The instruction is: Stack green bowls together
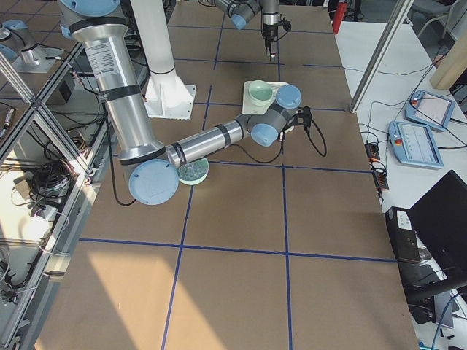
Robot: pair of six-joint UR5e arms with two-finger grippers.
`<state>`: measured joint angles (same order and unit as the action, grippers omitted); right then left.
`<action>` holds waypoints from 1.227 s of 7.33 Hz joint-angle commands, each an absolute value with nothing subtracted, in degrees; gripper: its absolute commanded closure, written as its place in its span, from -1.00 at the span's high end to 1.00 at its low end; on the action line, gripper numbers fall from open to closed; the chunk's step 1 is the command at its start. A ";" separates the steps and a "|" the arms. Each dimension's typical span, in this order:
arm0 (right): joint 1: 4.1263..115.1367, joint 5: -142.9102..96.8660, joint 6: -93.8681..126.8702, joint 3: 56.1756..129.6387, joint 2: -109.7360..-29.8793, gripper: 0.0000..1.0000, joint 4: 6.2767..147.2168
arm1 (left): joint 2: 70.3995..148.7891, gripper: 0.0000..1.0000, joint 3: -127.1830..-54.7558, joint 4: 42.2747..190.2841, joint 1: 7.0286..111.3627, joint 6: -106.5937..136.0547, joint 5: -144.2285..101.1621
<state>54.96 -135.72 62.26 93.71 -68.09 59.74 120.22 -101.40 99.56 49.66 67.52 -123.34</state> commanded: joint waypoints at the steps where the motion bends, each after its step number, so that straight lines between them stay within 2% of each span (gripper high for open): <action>1: 44.08 -124.68 73.08 92.73 -59.71 -1.00 60.46 | 113.78 1.00 -106.68 94.05 55.96 53.84 -123.57; 3: 41.15 -121.20 75.40 88.87 -53.03 -1.00 64.13 | 107.78 1.00 -107.14 94.04 61.32 41.90 -123.84; 4: 40.18 -121.11 75.41 88.77 -52.30 -1.00 65.29 | 105.75 1.00 -106.96 94.04 64.22 37.40 -125.58; 9: 35.86 -116.81 75.50 88.16 -50.89 -1.00 65.65 | 104.68 1.00 -106.17 94.22 65.74 34.54 -126.83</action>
<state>36.18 -117.08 75.49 88.48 -51.29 65.57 104.77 -106.23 94.21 65.67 34.61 -126.80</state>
